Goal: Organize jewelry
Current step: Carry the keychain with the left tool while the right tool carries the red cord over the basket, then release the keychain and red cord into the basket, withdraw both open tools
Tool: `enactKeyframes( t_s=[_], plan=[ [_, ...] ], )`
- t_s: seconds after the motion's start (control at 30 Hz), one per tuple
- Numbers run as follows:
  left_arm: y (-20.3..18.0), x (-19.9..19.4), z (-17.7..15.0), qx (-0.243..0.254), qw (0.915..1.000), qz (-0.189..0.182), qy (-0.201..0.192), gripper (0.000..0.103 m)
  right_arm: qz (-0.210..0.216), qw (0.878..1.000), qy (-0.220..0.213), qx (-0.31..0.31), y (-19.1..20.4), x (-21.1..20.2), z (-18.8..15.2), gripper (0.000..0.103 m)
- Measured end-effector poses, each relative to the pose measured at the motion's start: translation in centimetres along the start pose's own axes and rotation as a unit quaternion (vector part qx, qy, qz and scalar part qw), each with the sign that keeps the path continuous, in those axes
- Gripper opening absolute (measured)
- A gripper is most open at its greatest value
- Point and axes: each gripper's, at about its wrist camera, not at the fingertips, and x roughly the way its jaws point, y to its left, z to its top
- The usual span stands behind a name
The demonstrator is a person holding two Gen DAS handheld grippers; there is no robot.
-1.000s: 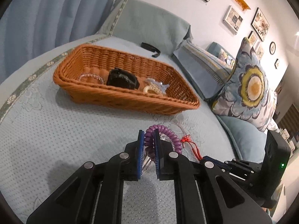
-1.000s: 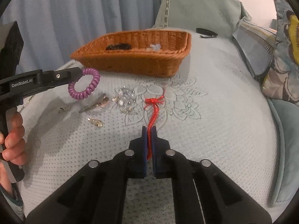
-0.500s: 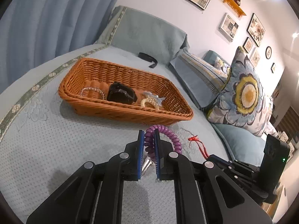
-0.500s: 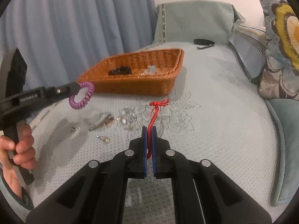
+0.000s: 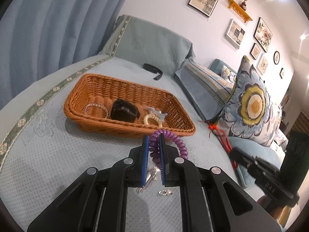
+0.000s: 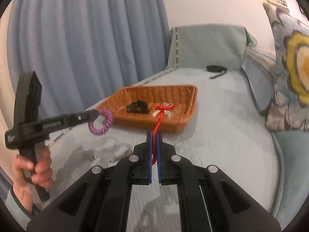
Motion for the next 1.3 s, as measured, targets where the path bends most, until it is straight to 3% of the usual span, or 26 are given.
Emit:
enactKeyframes(
  t_s=[0.13,0.3,0.63,1.03,1.3],
  plan=[
    [-0.2,0.3,0.9,0.003,0.9999,0.012,-0.009,0.008,0.002,1.000,-0.023,-0.016,0.1,1.0,3.1,0.003],
    [0.3,1.2,4.4,0.005,0.9989,0.031,-0.035,0.008,0.001,0.999,-0.030,-0.029,0.3,4.3,6.3,0.003],
    [3.3,4.6,9.3,0.011,0.9948,0.075,-0.068,0.008,0.005,1.000,0.011,-0.015,-0.6,12.7,9.2,0.003],
    [5.9,10.0,7.4,0.005,0.9908,0.135,0.003,0.008,0.024,0.992,0.121,0.017,-1.8,20.1,8.0,0.003],
    [6.9,10.0,6.9,-0.016,0.9912,0.131,0.011,0.010,0.034,0.991,0.128,0.033,-2.0,19.7,7.1,0.004]
  ],
)
